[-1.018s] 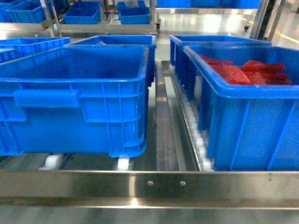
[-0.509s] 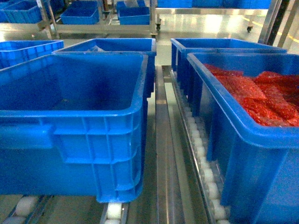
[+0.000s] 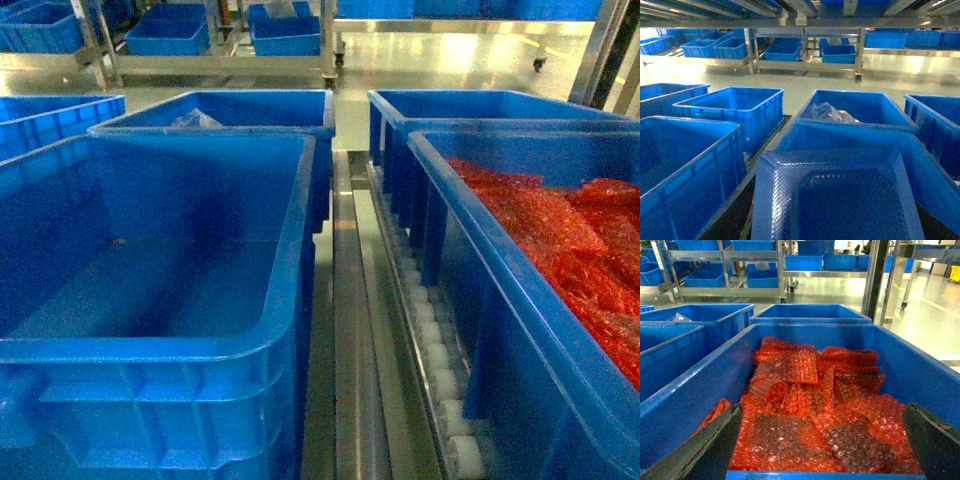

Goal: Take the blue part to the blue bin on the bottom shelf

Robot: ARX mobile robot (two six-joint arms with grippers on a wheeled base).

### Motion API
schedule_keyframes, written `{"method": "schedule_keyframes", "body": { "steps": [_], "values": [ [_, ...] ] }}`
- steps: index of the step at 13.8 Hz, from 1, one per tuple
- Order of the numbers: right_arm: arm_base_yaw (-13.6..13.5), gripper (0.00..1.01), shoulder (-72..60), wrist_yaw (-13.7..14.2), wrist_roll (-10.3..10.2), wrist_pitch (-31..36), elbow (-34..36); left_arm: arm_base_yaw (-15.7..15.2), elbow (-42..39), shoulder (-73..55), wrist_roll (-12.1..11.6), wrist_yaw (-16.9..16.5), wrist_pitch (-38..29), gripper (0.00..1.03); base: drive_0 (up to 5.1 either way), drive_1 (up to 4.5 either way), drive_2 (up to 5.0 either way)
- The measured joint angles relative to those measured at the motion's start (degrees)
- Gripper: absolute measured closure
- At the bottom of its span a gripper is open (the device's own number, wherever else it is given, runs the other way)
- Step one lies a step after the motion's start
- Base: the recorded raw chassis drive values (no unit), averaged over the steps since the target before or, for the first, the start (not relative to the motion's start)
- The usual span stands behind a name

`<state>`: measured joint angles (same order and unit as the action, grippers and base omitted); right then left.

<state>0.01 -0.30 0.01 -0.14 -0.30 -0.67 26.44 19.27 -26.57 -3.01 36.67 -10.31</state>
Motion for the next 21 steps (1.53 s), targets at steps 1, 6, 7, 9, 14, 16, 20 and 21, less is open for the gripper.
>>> {"method": "schedule_keyframes", "body": {
  "steps": [1, 6, 7, 9, 14, 16, 20, 21],
  "values": [
    [0.0, 0.03, 0.0, 0.0, 0.0, 0.0, 0.0, 0.0, 0.0, 0.1, 0.0, 0.0, 0.0, 0.59, 0.0, 0.0, 0.0],
    [0.0, 0.03, 0.0, 0.0, 0.0, 0.0, 0.0, 0.0, 0.0, 0.1, 0.0, 0.0, 0.0, 0.59, 0.0, 0.0, 0.0],
    [0.0, 0.03, 0.0, 0.0, 0.0, 0.0, 0.0, 0.0, 0.0, 0.1, 0.0, 0.0, 0.0, 0.59, 0.0, 0.0, 0.0],
    [0.0, 0.03, 0.0, 0.0, 0.0, 0.0, 0.0, 0.0, 0.0, 0.1, 0.0, 0.0, 0.0, 0.59, 0.0, 0.0, 0.0],
    [0.0, 0.03, 0.0, 0.0, 0.0, 0.0, 0.0, 0.0, 0.0, 0.1, 0.0, 0.0, 0.0, 0.59, 0.0, 0.0, 0.0],
    [0.0, 0.03, 0.0, 0.0, 0.0, 0.0, 0.0, 0.0, 0.0, 0.1, 0.0, 0.0, 0.0, 0.59, 0.0, 0.0, 0.0],
    [0.0, 0.03, 0.0, 0.0, 0.0, 0.0, 0.0, 0.0, 0.0, 0.1, 0.0, 0.0, 0.0, 0.59, 0.0, 0.0, 0.0],
    [0.0, 0.03, 0.0, 0.0, 0.0, 0.0, 0.0, 0.0, 0.0, 0.1, 0.0, 0.0, 0.0, 0.59, 0.0, 0.0, 0.0]
  ]
}}
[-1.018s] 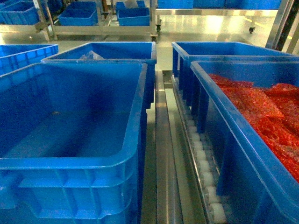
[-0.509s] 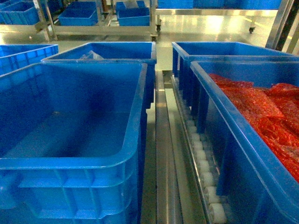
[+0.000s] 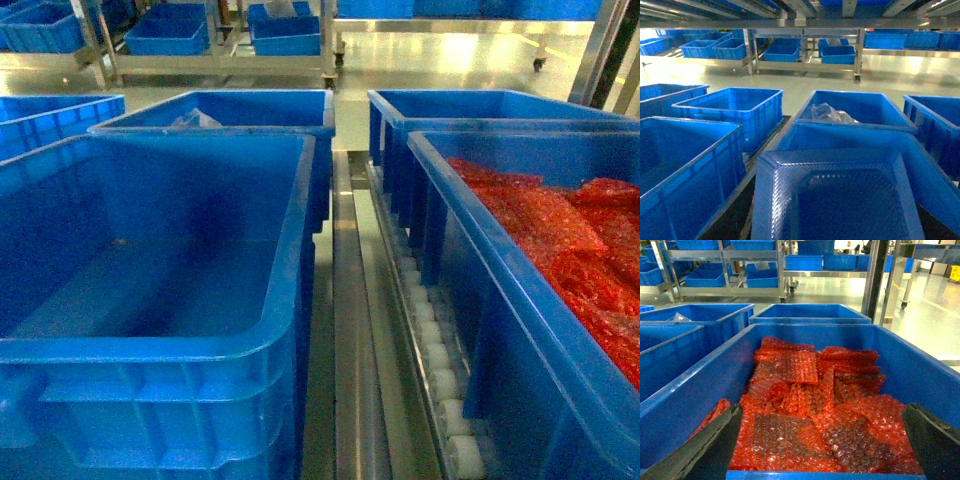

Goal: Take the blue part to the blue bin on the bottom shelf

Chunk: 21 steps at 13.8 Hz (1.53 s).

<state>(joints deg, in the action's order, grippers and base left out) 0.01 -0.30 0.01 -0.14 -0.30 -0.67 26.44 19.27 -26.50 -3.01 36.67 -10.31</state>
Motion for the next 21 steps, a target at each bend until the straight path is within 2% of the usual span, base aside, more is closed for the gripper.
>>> {"method": "schedule_keyframes", "body": {
  "steps": [16, 17, 18, 19, 20, 21],
  "values": [
    [0.0, 0.03, 0.0, 0.0, 0.0, 0.0, 0.0, 0.0, 0.0, 0.0, 0.1, 0.2, 0.2, 0.59, 0.0, 0.0, 0.0],
    [0.0, 0.03, 0.0, 0.0, 0.0, 0.0, 0.0, 1.9, 2.0, -1.7, 1.0, 7.5, 7.3, 0.59, 0.0, 0.0, 0.0],
    [0.0, 0.03, 0.0, 0.0, 0.0, 0.1, 0.0, 2.2, 2.8, -4.1, 1.3, 12.2, 7.6, 0.59, 0.0, 0.0, 0.0],
    [0.0, 0.03, 0.0, 0.0, 0.0, 0.0, 0.0, 2.2, 2.9, -6.5, 1.4, 12.5, 5.7, 0.59, 0.0, 0.0, 0.0],
    [0.0, 0.03, 0.0, 0.0, 0.0, 0.0, 0.0, 3.0, 3.5, -9.8, 1.5, 11.3, 2.7, 0.59, 0.0, 0.0, 0.0],
    [0.0, 0.03, 0.0, 0.0, 0.0, 0.0, 0.0, 3.1, 4.9, -14.6, 2.4, 8.6, -0.8, 0.59, 0.0, 0.0, 0.0]
  ]
}}
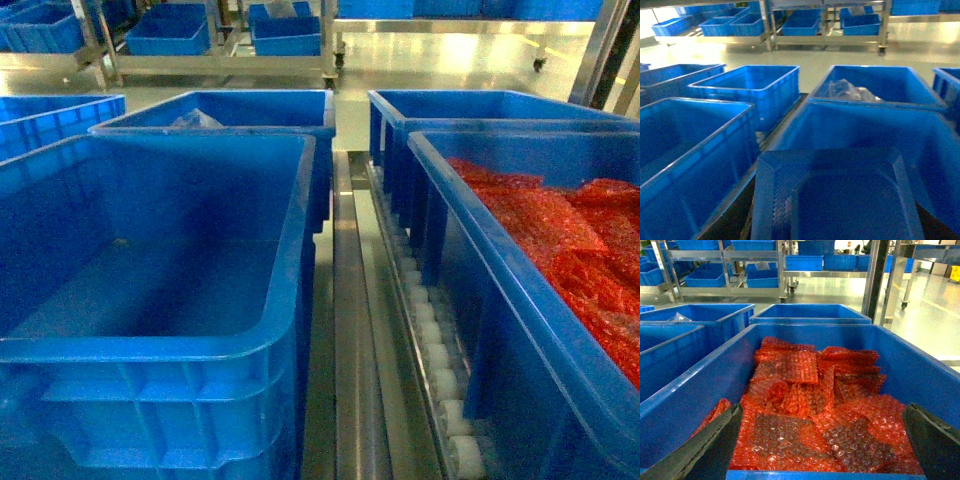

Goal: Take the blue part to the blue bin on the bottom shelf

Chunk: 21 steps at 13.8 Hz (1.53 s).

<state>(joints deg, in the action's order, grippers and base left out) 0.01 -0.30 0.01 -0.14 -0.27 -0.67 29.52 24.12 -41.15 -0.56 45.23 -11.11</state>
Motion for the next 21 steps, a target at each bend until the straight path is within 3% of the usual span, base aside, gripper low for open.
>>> {"method": "schedule_keyframes", "body": {
  "steps": [3, 5, 6, 7, 10, 11, 13, 19, 21],
  "values": [
    [0.0, 0.03, 0.0, 0.0, 0.0, 0.0, 0.0, -3.4, 5.2, -21.2, 2.4, -10.7, -12.5, 0.59, 0.0, 0.0, 0.0],
    [0.0, 0.03, 0.0, 0.0, 0.0, 0.0, 0.0, -6.2, 9.3, -32.9, 6.8, -17.7, -11.1, 0.59, 0.0, 0.0, 0.0],
    [0.0, 0.03, 0.0, 0.0, 0.0, 0.0, 0.0, -6.5, 10.0, -36.3, 8.7, -20.7, -9.8, 0.59, 0.0, 0.0, 0.0],
    [0.0, 0.03, 0.0, 0.0, 0.0, 0.0, 0.0, -5.9, 10.1, -38.1, 10.2, -23.3, -9.0, 0.53, 0.0, 0.0, 0.0],
    [0.0, 0.03, 0.0, 0.0, 0.0, 0.0, 0.0, -5.5, 11.1, -37.7, 11.3, -23.6, -9.7, 0.14, 0.0, 0.0, 0.0],
    [0.0, 0.03, 0.0, 0.0, 0.0, 0.0, 0.0, -6.2, 7.7, -39.1, 9.1, -22.9, -24.0, 0.14, 0.0, 0.0, 0.0],
    [0.0, 0.03, 0.0, 0.0, 0.0, 0.0, 0.0, -10.8, -4.6, -34.6, 3.2, -26.4, -41.7, 0.4, 0.0, 0.0, 0.0],
    [0.0, 0.03, 0.0, 0.0, 0.0, 0.0, 0.0, -14.7, -9.4, -26.9, 1.7, -30.0, -42.9, 0.66, 0.0, 0.0, 0.0],
    [0.0, 0.03, 0.0, 0.0, 0.0, 0.0, 0.0, -17.9, -14.3, -21.5, 1.6, -33.5, -40.0, 0.94, 0.0, 0.0, 0.0]
  ]
}}
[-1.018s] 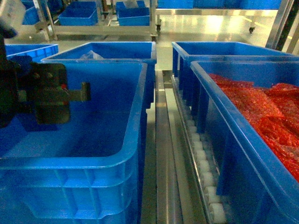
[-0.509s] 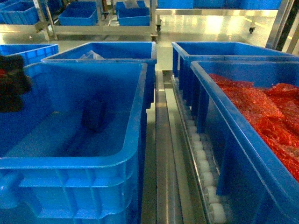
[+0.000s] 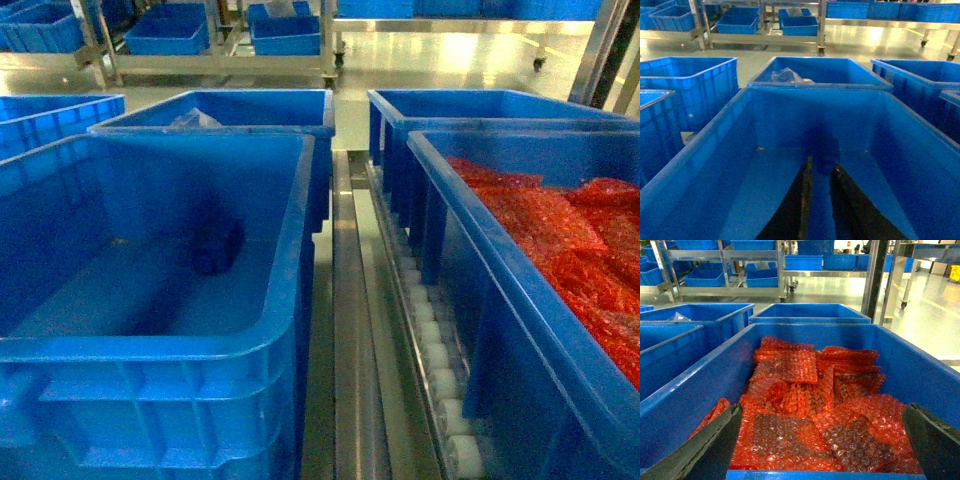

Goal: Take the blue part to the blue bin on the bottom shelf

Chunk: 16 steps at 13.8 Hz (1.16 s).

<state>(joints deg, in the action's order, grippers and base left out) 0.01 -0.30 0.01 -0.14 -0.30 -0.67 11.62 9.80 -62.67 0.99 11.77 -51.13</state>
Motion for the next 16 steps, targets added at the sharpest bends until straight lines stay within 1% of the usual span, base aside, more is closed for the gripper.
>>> {"method": "schedule_keyframes", "body": {
  "steps": [1, 2, 3, 4, 5, 14, 16],
  "values": [
    [0.0, 0.03, 0.0, 0.0, 0.0, 0.0, 0.0, -3.9, -4.3, 10.3, 0.0, -4.2, 5.2, 1.01, 0.0, 0.0, 0.0],
    [0.0, 0.03, 0.0, 0.0, 0.0, 0.1, 0.0, -10.7, -8.8, 19.9, 0.0, -11.0, 10.1, 1.01, 0.0, 0.0, 0.0],
    [0.0, 0.03, 0.0, 0.0, 0.0, 0.0, 0.0, -11.5, -9.2, 30.9, 0.0, -11.7, 20.0, 1.01, 0.0, 0.0, 0.0],
    [0.0, 0.03, 0.0, 0.0, 0.0, 0.0, 0.0, -11.5, -9.2, 38.2, 0.0, -11.8, 26.9, 1.01, 0.0, 0.0, 0.0],
    [0.0, 0.03, 0.0, 0.0, 0.0, 0.0, 0.0, -11.5, -9.2, 40.2, 0.0, -11.8, 28.7, 1.01, 0.0, 0.0, 0.0],
    [0.0, 0.03, 0.0, 0.0, 0.0, 0.0, 0.0, -11.5, -9.2, 45.1, 0.0, -11.8, 33.6, 1.01, 0.0, 0.0, 0.0],
    [0.0, 0.03, 0.0, 0.0, 0.0, 0.0, 0.0, -11.5, -9.2, 47.9, 0.0, -11.7, 36.3, 1.01, 0.0, 0.0, 0.0]
  ]
}}
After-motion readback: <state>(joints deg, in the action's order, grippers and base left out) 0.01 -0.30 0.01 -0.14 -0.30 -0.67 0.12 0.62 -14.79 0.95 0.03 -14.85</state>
